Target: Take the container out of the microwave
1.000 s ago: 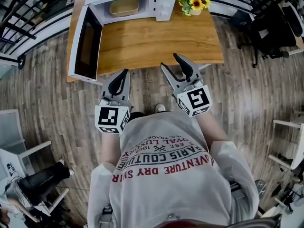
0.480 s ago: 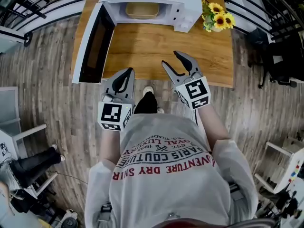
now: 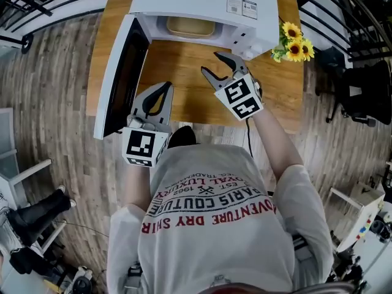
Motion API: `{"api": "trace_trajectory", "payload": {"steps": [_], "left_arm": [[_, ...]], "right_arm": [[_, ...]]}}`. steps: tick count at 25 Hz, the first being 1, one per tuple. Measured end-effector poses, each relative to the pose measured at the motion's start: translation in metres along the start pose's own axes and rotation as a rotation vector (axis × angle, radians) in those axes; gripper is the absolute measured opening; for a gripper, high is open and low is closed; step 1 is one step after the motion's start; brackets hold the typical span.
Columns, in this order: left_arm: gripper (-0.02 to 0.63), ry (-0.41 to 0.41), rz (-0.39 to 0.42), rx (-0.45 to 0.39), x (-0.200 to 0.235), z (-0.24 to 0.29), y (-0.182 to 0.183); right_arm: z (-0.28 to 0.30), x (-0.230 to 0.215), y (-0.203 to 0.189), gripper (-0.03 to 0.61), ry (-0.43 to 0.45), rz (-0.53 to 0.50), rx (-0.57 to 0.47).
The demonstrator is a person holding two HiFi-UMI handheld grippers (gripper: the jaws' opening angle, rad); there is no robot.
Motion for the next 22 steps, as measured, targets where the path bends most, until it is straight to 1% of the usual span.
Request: {"api": "trace_trajectory", "payload": {"steps": [5,10,15,20,22], "left_arm": [[0.014,0.002,0.014,-0.016,0.026,0.019,0.007],[0.014,0.003,-0.017,-0.022,0.048,0.030,0.008],[0.014,-0.015,-0.030,-0.026,0.062,0.039,0.008],[0.014,-0.028,-0.038,-0.027,0.069,0.043,0.006],[0.014,-0.031,-0.041,-0.027,0.071,0.044,0.005]], "right_arm": [[0.053,-0.021,0.012,0.224,0.079,-0.038,0.107],[0.102,-0.033,0.020,0.232,0.114,-0.166,0.225],[0.140,-0.043,0.023,0.232,0.127,-0.309,0.309],[0.165,-0.048,0.020,0.229,0.192,-0.373,0.384],[0.171,-0.050,0.020,0.201,0.205,-0.387,0.400]]}}
Point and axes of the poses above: the fingertips, and each gripper's own axes: z forward along the fingers, x to its left, y out of its top, the point moved 10 cm from there along -z, backward along the fingers, and after that the axes turned 7 degrees about -z, right-handed, at the moved point
